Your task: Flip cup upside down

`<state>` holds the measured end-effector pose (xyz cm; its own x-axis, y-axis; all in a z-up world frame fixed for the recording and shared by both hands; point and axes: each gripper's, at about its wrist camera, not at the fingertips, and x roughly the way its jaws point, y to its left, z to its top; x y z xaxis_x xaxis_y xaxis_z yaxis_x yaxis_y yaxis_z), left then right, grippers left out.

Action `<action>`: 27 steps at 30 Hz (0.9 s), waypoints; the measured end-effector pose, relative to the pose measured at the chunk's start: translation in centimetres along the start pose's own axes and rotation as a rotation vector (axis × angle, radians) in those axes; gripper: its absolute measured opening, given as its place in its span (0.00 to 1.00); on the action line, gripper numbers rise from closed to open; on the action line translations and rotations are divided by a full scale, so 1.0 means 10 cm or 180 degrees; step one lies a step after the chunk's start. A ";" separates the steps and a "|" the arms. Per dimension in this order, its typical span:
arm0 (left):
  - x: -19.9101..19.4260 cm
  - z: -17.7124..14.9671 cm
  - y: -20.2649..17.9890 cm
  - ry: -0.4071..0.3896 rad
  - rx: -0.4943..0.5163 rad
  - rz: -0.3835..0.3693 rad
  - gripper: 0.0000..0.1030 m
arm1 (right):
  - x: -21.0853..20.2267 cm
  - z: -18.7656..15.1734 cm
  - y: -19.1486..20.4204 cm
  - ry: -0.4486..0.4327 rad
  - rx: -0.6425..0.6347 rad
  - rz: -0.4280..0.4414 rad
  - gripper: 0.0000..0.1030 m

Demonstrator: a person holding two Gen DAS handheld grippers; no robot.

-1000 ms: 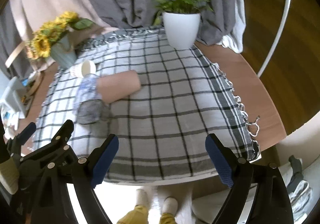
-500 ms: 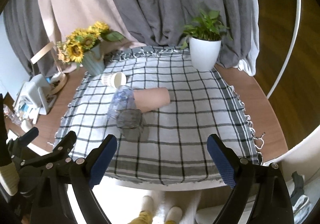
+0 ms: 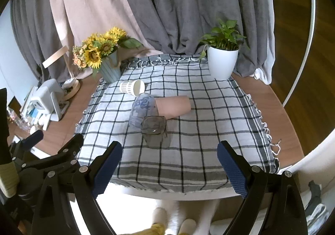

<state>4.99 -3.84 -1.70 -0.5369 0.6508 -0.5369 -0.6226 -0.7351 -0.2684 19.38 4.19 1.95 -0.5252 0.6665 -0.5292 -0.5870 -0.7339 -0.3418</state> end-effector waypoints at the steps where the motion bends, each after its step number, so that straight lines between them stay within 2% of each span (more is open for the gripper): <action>1: 0.00 0.01 0.01 -0.0012 0.0003 -0.0007 1.00 | 0.01 0.00 0.02 0.0005 0.0008 -0.0006 0.89; 27: 0.09 0.15 0.18 -0.0095 0.0085 -0.0074 1.00 | 0.02 0.08 0.19 -0.0094 0.0114 -0.0155 0.89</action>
<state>2.54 -4.33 -1.50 -0.5387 0.6732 -0.5065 -0.6497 -0.7147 -0.2589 17.66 3.01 1.86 -0.5131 0.7054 -0.4891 -0.6337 -0.6956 -0.3385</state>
